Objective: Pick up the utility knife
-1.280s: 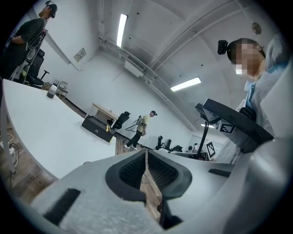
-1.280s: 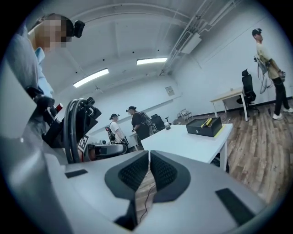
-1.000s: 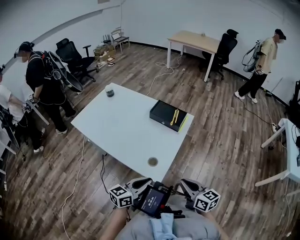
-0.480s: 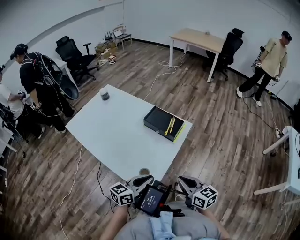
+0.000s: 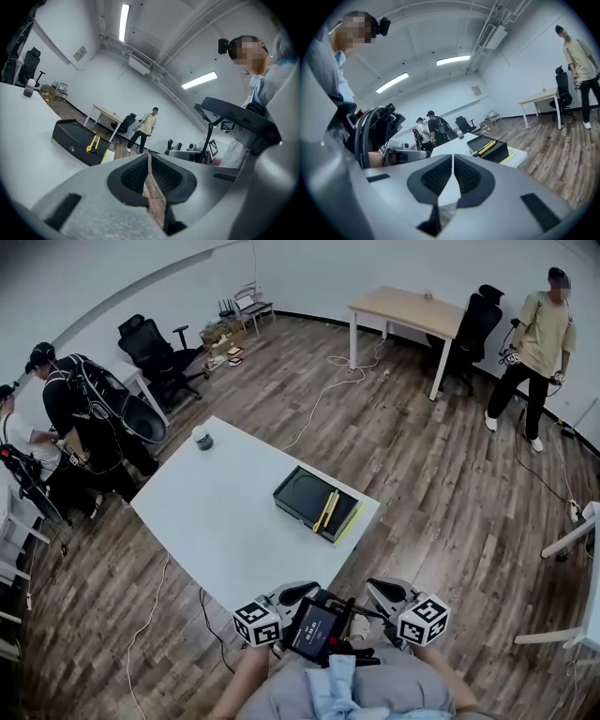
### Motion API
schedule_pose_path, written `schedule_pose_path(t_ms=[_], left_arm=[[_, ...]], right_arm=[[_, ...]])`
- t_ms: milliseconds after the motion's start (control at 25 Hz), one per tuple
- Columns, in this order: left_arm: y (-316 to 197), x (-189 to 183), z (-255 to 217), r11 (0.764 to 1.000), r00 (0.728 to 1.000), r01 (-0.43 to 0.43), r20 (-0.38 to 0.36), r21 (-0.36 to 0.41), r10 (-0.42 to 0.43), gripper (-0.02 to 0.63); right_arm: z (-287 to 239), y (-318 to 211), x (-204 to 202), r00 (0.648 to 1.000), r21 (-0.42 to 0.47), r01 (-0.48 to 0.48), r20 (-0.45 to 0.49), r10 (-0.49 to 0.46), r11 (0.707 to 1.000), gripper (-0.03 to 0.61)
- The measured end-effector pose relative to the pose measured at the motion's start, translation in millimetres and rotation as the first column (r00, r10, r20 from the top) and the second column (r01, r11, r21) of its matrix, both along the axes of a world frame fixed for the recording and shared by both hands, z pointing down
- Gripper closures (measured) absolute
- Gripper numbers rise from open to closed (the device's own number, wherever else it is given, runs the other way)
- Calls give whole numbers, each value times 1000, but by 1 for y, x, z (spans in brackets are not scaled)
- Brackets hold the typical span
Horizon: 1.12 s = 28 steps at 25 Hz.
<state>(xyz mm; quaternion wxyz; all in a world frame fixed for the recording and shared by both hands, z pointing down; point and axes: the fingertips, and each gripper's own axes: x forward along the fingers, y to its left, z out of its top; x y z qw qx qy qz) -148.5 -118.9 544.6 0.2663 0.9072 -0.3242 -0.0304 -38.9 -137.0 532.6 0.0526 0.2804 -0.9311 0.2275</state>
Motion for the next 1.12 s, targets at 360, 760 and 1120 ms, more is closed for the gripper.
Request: schedule_pose_path(t_ms=[360, 760, 1120], left_arm=[[-27, 40, 1, 998, 997, 64, 41, 6, -64, 595], [-54, 43, 2, 994, 993, 107, 53, 4, -108, 595], [-107, 14, -13, 980, 974, 191, 115, 57, -197, 595]], right_arm=[[0, -37, 46, 999, 8, 30, 30, -30, 1000, 549], [1, -53, 50, 998, 21, 52, 22, -52, 998, 549], [4, -65, 54, 1000, 15, 22, 18, -23, 1000, 548]])
